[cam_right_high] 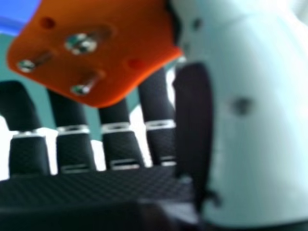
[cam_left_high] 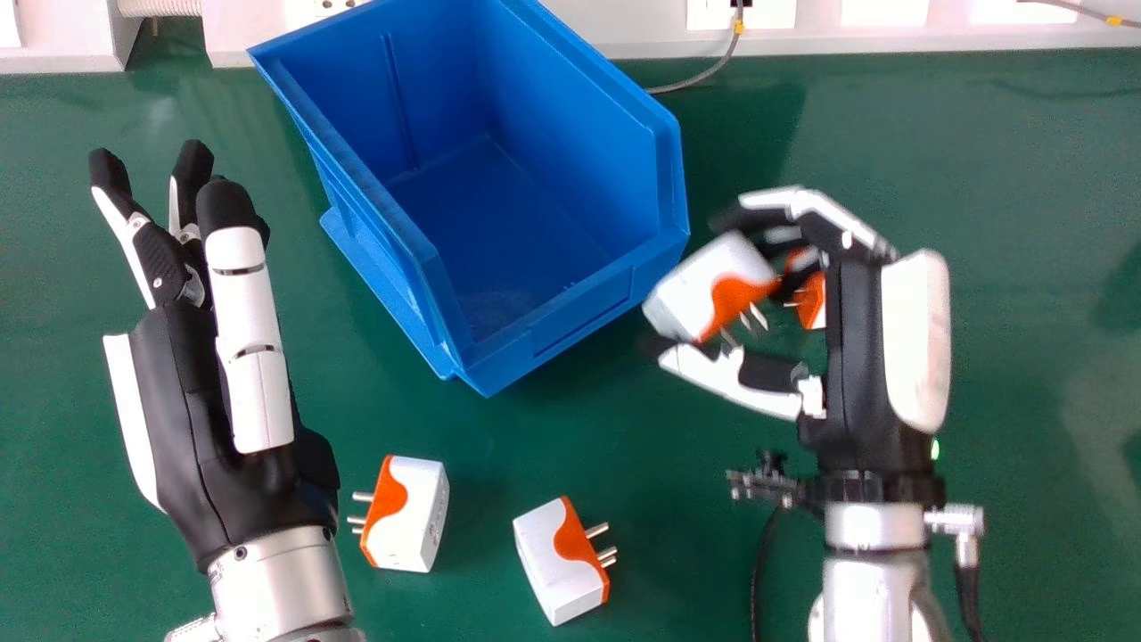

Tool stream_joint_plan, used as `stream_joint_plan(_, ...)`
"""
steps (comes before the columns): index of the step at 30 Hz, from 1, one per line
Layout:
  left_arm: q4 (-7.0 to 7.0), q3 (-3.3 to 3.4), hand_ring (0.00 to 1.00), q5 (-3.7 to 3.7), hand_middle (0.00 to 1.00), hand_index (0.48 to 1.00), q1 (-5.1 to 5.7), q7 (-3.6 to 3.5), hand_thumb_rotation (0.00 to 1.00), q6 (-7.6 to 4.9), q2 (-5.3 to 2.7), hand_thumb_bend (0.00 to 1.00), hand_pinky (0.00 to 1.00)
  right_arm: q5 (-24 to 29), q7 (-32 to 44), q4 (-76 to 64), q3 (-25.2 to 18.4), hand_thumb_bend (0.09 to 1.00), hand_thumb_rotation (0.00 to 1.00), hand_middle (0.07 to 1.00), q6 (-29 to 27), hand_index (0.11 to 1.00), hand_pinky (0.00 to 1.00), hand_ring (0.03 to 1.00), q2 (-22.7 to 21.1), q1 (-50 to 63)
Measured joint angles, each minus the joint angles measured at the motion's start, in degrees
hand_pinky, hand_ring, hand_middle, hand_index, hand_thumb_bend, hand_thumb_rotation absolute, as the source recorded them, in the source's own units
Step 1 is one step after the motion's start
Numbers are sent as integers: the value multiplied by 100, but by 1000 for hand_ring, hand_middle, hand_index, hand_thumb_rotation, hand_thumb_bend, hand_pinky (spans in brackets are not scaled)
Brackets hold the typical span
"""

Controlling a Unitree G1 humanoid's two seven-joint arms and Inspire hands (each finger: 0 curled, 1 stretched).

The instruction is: Pick all objects and put in blue box

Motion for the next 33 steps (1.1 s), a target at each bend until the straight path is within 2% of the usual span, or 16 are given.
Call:
stream_joint_plan(1, 8, -9, 971, 0, 962, 933, -49, 2, 777, 0, 6, 544, 950, -19, 16, -72, 2, 496, 0, 522, 10, 513, 314, 427, 56, -217)
stream_joint_plan(5, 14, 22, 965, 0, 957, 930, -132, 77, 784, 1, 9, 539, 940, -241, 125, 31, 108, 495, 0, 518, 182, 519, 307, 420, 194, -720)
stream_joint_plan(8, 20, 18, 963, 3, 956, 934, -282, 122, 804, 4, 12, 534, 933, -297, 171, 404, 191, 494, 0, 511, 288, 522, 304, 409, 318, -1378)
stream_joint_plan(9, 20, 15, 963, 4, 956, 934, -292, 121, 804, 4, 12, 534, 933, -298, 175, 423, 193, 494, 0, 511, 299, 522, 304, 409, 325, -1416)
stream_joint_plan(15, 23, 49, 970, 1, 964, 944, -314, 134, 815, -3, 12, 529, 936, -460, 83, 1907, 411, 492, 0, 510, 327, 541, 294, 411, 445, -2350)
stream_joint_plan(22, 44, 44, 964, 2, 960, 934, -311, 131, 794, -22, 12, 536, 933, -468, -83, 3465, 583, 492, 0, 490, 413, 543, 298, 397, 574, -2998)
stream_joint_plan(26, 44, 44, 965, 2, 961, 933, -305, 131, 790, -30, 12, 537, 938, -410, -66, 3729, 618, 494, 0, 493, 467, 538, 311, 400, 613, -3035)
stream_joint_plan(30, 44, 44, 963, 1, 958, 932, -298, 133, 788, -53, 12, 535, 936, -410, 106, 3730, 657, 494, 0, 522, 813, 536, 332, 418, 619, -3062)
stream_joint_plan(31, 44, 44, 959, 2, 955, 928, -298, 133, 784, -55, 12, 537, 932, -417, 143, 3716, 683, 560, 4, 590, 885, 570, 417, 492, 613, -3060)
stream_joint_plan(32, 44, 43, 956, 2, 952, 926, -298, 134, 782, -56, 12, 539, 928, -423, 203, 3680, 712, 682, 21, 730, 947, 667, 544, 649, 601, -3054)
stream_joint_plan(33, 45, 43, 956, 3, 951, 925, -299, 135, 782, -57, 12, 540, 928, -427, 253, 3621, 746, 708, 26, 761, 975, 690, 574, 684, 581, -3043)
